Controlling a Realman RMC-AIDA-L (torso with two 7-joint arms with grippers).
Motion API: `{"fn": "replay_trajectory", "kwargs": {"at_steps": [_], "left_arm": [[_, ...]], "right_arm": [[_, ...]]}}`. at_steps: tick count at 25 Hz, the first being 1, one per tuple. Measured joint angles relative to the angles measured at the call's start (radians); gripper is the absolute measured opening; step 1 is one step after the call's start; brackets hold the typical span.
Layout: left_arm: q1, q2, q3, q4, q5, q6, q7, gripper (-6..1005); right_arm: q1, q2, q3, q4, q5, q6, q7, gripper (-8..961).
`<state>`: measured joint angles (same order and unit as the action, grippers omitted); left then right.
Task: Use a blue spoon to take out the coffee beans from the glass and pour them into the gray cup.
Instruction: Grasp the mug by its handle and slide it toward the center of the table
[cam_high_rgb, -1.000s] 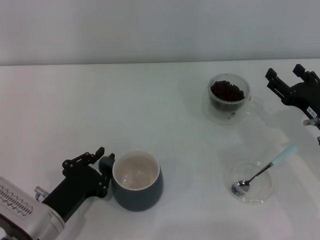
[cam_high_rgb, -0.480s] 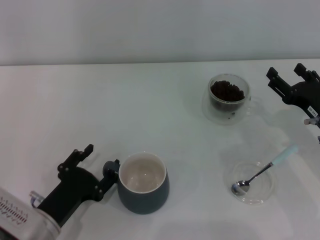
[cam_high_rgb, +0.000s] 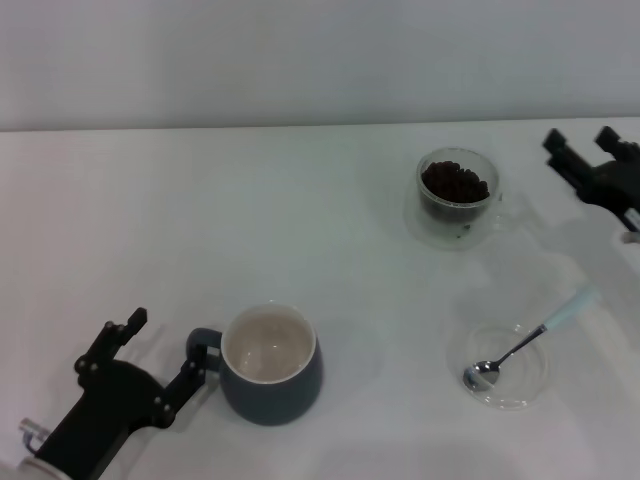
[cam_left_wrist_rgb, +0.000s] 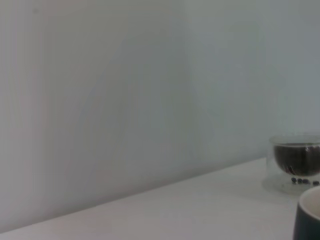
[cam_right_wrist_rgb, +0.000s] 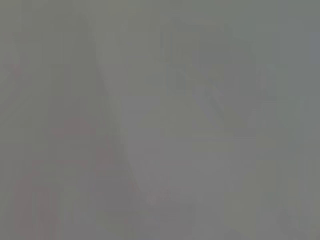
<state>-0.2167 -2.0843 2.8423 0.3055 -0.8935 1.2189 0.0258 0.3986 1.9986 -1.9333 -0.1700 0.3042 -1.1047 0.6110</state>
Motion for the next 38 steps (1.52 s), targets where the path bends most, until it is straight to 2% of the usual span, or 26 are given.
{"fn": "replay_trajectory", "kwargs": {"at_steps": [5, 8, 22, 31, 38], "left_arm": [[0.03, -0.001, -0.007, -0.008, -0.005, 0.026, 0.0, 786], [0.024, -0.001, -0.009, -0.025, -0.011, 0.028, -0.004, 786], [0.008, -0.001, 0.0, -0.036, 0.047, -0.002, -0.003, 787], [0.05, 0.001, 0.0, -0.035, 0.069, 0.026, 0.0, 787], [0.092, 0.001, 0.0, -0.037, 0.083, 0.08, 0.0, 785]], "right_arm": [[-0.047, -0.046, -0.004, 0.014, -0.008, -0.065, 0.186, 841], [-0.065, -0.06, 0.0, 0.023, -0.007, -0.102, 0.233, 841], [-0.07, -0.051, 0.001, 0.036, -0.009, -0.112, 0.242, 839], [-0.072, -0.052, 0.0, 0.04, -0.01, -0.111, 0.241, 838], [-0.069, -0.065, -0.007, 0.074, -0.01, -0.1, 0.306, 837]]}}
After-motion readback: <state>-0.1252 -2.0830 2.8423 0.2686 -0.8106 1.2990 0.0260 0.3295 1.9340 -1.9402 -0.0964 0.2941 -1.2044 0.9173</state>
